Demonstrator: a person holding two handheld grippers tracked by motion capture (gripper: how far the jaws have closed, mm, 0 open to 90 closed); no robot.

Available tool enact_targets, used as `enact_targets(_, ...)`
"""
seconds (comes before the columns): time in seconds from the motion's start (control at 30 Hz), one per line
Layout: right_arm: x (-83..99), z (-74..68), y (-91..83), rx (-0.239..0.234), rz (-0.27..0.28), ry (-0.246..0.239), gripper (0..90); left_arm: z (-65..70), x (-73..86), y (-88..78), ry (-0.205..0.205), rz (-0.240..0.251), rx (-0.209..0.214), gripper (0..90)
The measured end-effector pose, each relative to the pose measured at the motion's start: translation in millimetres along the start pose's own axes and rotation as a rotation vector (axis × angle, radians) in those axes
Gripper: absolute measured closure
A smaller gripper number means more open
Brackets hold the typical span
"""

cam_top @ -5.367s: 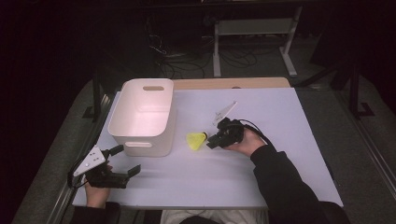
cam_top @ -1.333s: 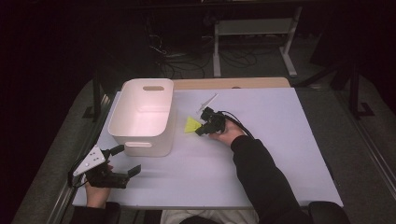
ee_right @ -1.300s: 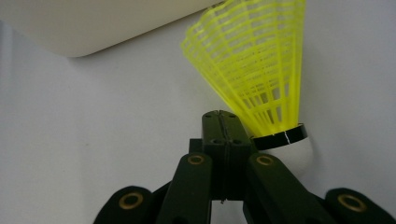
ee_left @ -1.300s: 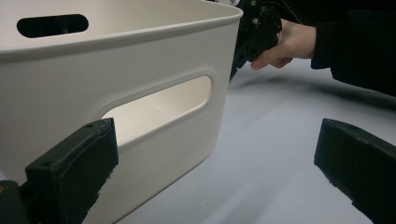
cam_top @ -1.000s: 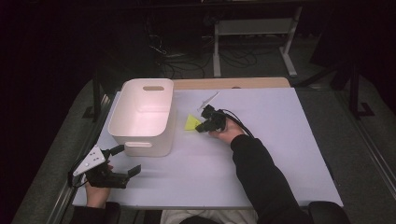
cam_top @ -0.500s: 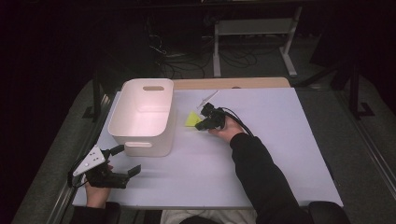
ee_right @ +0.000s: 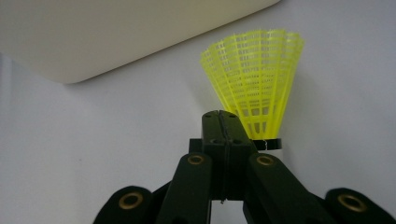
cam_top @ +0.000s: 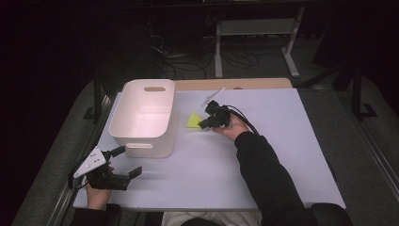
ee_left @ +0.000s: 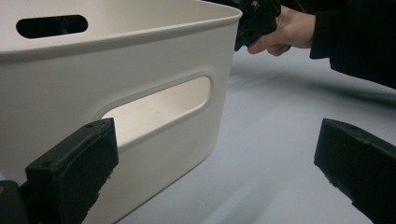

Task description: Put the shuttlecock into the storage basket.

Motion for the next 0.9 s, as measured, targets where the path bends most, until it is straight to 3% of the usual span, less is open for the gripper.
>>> enact_targets(0.43,-9.7,1.3,-15.6,-0.001,-0.007,-0.023,85.9,-0.1,0.0,0.1,0.0,0.0,0.0,0.0)
enact_targets(0.63,-15.6,2.8,-22.0,0.0,0.0,-0.033,69.1,-0.2,-0.1,0.3,0.0,0.001,-0.001,0.0)
enact_targets(0.83,-21.0,3.7,-27.7,0.005,0.012,-0.034,45.2,-0.2,-0.2,0.3,0.0,0.002,-0.001,0.0)
enact_targets(0.9,-21.6,5.0,-28.5,0.015,0.016,-0.018,42.7,-0.2,-0.2,0.3,-0.001,0.001,-0.001,0.0)
Point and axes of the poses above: each handheld gripper's, and its own axes: y roughly forward along the jaws, x roughly out of its underside, z roughly to its right, the point moved 7 cm from there along y, roughly forward along the jaws, and after that the axes turned 1 degree about z, right-handed, at the moved point
